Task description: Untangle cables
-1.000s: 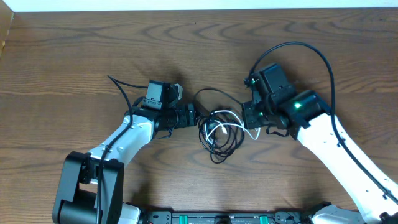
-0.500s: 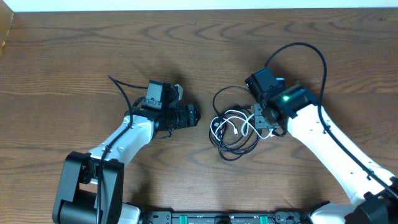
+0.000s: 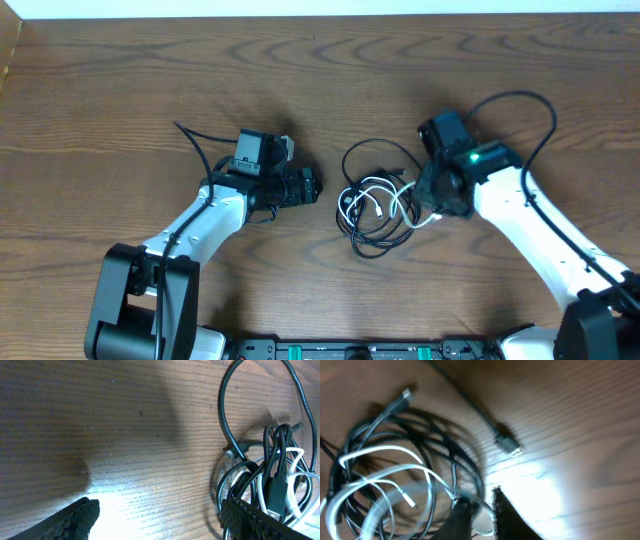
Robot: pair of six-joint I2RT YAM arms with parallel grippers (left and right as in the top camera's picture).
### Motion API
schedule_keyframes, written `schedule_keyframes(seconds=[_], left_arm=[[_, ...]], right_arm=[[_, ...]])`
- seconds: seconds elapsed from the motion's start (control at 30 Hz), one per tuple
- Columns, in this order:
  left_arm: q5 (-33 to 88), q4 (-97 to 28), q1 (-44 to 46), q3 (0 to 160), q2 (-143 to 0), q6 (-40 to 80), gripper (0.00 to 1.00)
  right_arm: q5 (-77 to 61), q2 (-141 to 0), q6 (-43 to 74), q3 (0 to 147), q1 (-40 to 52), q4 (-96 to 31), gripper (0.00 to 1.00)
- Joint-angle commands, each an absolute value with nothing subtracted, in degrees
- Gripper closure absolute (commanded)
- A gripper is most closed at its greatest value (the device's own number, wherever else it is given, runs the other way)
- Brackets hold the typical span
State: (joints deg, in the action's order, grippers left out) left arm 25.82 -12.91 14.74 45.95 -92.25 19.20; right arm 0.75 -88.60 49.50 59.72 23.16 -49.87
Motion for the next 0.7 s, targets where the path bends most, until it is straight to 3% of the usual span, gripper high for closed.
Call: schedule_keyframes(seconds=[0.0, 0.3, 0.67], left_arm=[[26.3, -12.99, 14.81, 46.19, -91.55, 18.24, 0.16], [26.33, -13.04, 14.81, 46.19, -91.55, 18.24, 0.15], [26.33, -13.06, 14.81, 46.19, -91.55, 18.24, 0.15]], right_arm=[[-8.29, -89.14, 51.16, 54.59, 25.15, -43.77, 0.9], [-7.49, -89.32, 52.69, 41.21, 26.98, -25.74, 0.88], [12.12, -92.71, 42.48, 37.93, 23.62, -16.32, 0.88]])
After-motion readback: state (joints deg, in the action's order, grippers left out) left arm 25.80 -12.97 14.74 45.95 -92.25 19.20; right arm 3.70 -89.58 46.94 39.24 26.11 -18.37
